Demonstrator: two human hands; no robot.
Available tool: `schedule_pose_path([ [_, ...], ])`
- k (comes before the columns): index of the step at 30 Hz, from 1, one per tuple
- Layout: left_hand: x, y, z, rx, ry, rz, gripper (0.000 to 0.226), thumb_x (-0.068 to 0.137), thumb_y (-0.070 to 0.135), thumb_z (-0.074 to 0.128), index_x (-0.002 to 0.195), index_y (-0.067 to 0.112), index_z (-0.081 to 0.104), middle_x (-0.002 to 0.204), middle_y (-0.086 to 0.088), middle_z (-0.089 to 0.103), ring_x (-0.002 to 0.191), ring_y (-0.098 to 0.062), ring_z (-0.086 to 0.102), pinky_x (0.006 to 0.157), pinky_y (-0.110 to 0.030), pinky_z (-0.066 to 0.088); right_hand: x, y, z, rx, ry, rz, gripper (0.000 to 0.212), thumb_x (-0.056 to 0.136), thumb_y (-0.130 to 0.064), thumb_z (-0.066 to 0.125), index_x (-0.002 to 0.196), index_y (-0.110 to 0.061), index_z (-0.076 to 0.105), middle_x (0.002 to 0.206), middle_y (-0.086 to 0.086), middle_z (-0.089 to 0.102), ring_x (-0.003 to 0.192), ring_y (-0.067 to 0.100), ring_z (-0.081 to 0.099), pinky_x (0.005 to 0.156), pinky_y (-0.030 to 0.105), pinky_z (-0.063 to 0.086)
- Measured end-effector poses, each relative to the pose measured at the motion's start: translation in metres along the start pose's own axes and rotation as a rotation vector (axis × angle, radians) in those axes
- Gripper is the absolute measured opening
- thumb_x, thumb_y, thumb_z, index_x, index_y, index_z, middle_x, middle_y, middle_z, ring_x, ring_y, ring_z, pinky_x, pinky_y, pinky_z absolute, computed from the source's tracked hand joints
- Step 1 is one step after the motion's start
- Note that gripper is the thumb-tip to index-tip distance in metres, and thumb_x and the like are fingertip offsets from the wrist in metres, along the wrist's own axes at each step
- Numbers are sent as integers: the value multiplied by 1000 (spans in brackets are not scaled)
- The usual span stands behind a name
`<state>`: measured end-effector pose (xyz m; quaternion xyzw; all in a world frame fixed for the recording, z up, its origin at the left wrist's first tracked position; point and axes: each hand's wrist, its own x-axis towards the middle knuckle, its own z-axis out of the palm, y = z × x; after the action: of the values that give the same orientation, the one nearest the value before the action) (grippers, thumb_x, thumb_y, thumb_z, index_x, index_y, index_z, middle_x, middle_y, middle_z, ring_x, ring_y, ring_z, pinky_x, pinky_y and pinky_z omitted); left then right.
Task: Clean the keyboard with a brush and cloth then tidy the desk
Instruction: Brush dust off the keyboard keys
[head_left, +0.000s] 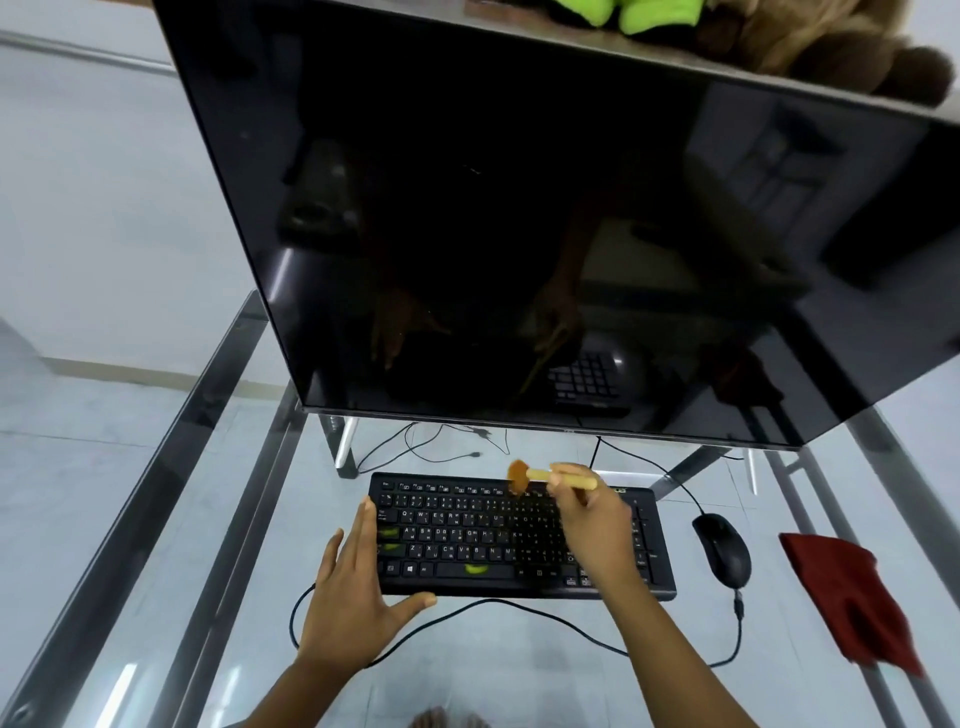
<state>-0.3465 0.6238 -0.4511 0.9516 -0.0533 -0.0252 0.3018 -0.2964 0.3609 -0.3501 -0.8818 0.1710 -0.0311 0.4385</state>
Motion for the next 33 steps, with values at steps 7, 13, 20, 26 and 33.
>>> schedule_pose_path([
  [7, 4, 19, -6, 179, 32, 82, 110, 80, 80, 41, 153, 7, 3, 162, -5, 4, 149, -20, 1, 118, -48, 0, 2, 11, -3, -66, -85, 24, 10, 93, -35, 59, 91, -30, 67, 63, -7, 64, 57, 9, 59, 56, 17, 46],
  [13, 20, 39, -1, 240, -62, 223, 104, 83, 80, 36, 152, 6, 13, 161, -8, 4, 149, -22, -2, 116, -44, 5, -8, 12, -10, 92, -311, 48, 10, 93, -28, 60, 98, -29, 70, 83, -3, 71, 71, 11, 65, 60, 16, 46],
  [20, 34, 63, 19, 372, -197, 354, 110, 79, 86, 31, 150, 2, 18, 160, -12, 8, 148, -25, 4, 113, -42, 7, -20, 19, -26, 200, -356, 124, 12, 94, -15, 59, 94, -19, 70, 82, 0, 72, 75, 13, 68, 66, 21, 52],
  [26, 34, 69, 30, 429, -289, 363, 106, 82, 83, 30, 145, -2, 33, 155, -18, 25, 144, -33, 21, 109, -43, 15, -24, 42, -46, 362, -120, 180, 9, 94, -8, 58, 93, -7, 67, 81, 9, 74, 77, 20, 72, 68, 25, 57],
  [33, 32, 73, 35, 425, -244, 330, 101, 84, 79, 35, 147, 1, 26, 156, -16, 24, 146, -27, 12, 110, -44, 15, -9, 42, -45, 310, -1, 139, 9, 94, -15, 59, 93, -9, 65, 81, 5, 75, 76, 17, 71, 73, 25, 57],
])
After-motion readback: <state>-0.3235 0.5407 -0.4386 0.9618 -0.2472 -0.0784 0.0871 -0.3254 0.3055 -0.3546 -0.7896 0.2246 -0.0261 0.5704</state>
